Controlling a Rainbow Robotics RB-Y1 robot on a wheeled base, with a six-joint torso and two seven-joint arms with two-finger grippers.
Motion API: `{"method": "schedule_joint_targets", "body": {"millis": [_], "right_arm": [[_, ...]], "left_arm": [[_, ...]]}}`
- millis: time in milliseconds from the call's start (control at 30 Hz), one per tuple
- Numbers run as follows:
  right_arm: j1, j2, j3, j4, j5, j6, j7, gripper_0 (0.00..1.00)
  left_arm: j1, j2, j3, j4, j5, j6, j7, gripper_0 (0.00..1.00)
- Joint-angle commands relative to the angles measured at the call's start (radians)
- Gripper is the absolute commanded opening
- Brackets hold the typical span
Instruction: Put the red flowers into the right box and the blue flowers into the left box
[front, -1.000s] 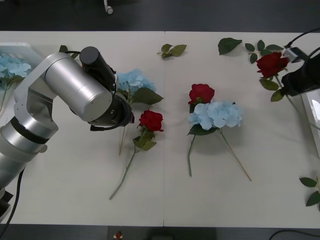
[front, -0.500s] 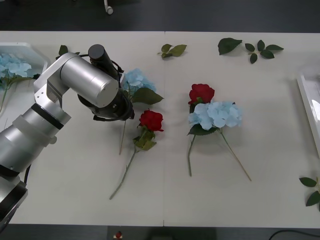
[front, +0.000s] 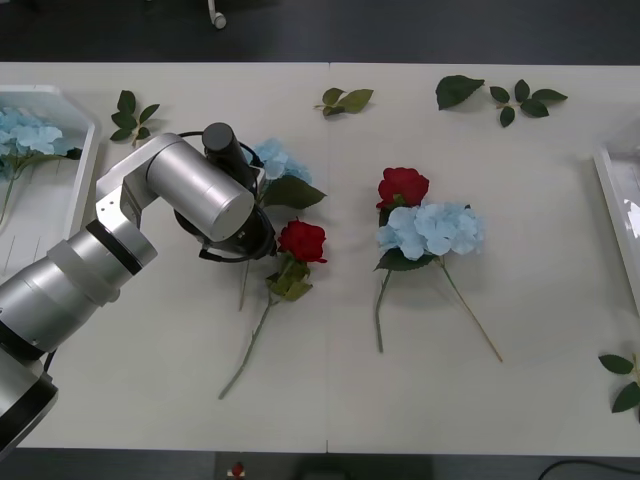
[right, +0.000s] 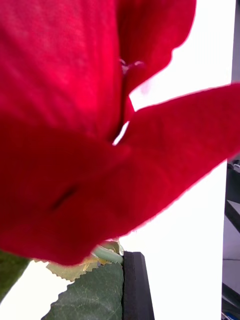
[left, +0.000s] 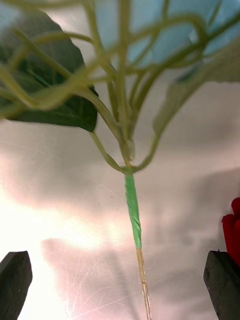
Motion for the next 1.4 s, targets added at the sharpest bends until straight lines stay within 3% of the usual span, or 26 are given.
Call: {"method": "schedule_joint_targets", "body": {"millis": [33,300,367,500,567,667,967,1067,1200,1300,1400], "right_arm": [[0.001,0.024,-0.023,0.048,0.003,-0.058,0.006,0.00],[0.055,0.036,-0.066,0.045,0.018,-0.133,0.009,0.01],[0.060,0.036,-0.064,0.043,0.023,-0.136,0.014,0.16],[0.064,0.036,-0.064,0.042,0.035,-0.136,0.022,0.58],[0.064,0.036,-0.064,0.039,0.038,-0.136,0.026,0.69],[0.063,0.036,-0.068,0.034,0.041,-0.134,0.037,0.78],[0.063,0.024,-0.173,-0.011,0.030,-0.059,0.085,0.88],[0.063,-0.004,-0.196,-0.096,0.019,-0.007,0.091,0.88],[0.069,-0.077,-0.195,-0.301,-0.019,0.079,0.085,0.88],[0.081,-0.128,-0.195,-0.448,-0.062,0.123,0.075,0.88],[0.098,-0.175,-0.193,-0.586,-0.123,0.149,0.045,0.88]], "left_arm": [[-0.029,-0.014,0.017,-0.008,-0.003,-0.007,-0.005,1.00],[-0.018,-0.016,0.012,-0.007,0.003,-0.007,-0.003,0.98],[-0.012,-0.017,0.012,-0.008,0.003,-0.007,-0.003,0.96],[0.000,-0.016,0.012,-0.008,0.011,-0.015,-0.005,0.94],[0.008,-0.016,0.011,-0.008,0.012,-0.020,-0.005,0.93],[0.017,-0.017,0.011,-0.008,0.014,-0.030,-0.005,0.92],[0.032,-0.016,0.012,-0.008,0.015,-0.032,-0.005,0.89],[0.035,-0.017,0.012,-0.008,0.015,-0.035,-0.005,0.80],[0.043,-0.016,0.012,-0.008,0.014,-0.047,-0.003,0.46],[0.051,-0.016,0.011,-0.008,0.011,-0.055,-0.003,0.16],[0.054,-0.017,0.009,-0.008,0.011,-0.058,-0.005,0.01]]}}
